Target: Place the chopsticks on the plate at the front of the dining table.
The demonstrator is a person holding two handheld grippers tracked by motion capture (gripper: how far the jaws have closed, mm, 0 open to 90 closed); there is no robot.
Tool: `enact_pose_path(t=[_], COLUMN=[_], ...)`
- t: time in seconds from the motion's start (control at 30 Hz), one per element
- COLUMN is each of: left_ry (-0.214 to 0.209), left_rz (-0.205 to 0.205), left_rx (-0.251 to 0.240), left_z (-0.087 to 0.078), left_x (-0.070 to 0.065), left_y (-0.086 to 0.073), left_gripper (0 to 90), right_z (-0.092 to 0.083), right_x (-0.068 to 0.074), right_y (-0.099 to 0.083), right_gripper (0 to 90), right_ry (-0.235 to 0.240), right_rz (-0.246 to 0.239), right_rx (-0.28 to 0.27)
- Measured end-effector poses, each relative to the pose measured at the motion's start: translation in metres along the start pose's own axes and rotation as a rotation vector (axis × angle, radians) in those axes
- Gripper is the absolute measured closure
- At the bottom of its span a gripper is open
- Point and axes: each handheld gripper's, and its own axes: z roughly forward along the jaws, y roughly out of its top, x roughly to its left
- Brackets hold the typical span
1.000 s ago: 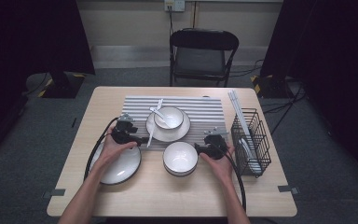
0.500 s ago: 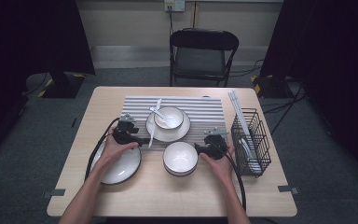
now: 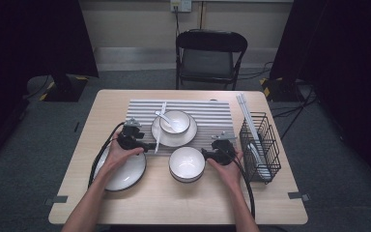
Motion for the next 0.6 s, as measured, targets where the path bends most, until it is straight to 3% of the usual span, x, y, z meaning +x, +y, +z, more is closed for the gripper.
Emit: enact_pose_path(t=[0.47,0.6], left_ry=[-0.002,-0.008], left_rz=[0.014,0.015], left_rx=[0.002,-0.022], left_z=[-0.0017,-0.0064], left_x=[-0.0027,-0.0028], left_y=[0.0008,0.0012], left_gripper=[16.1,16.1], right_z=[-0.0001,-0.0001], right_x=[0.0,0.0001], right_y=[0.0,0.0], right_gripper=[26.7,26.7], right_ry=[-0.001,-0.001], right_rz=[0.0,0.0], right_rx=[0.001,0.001])
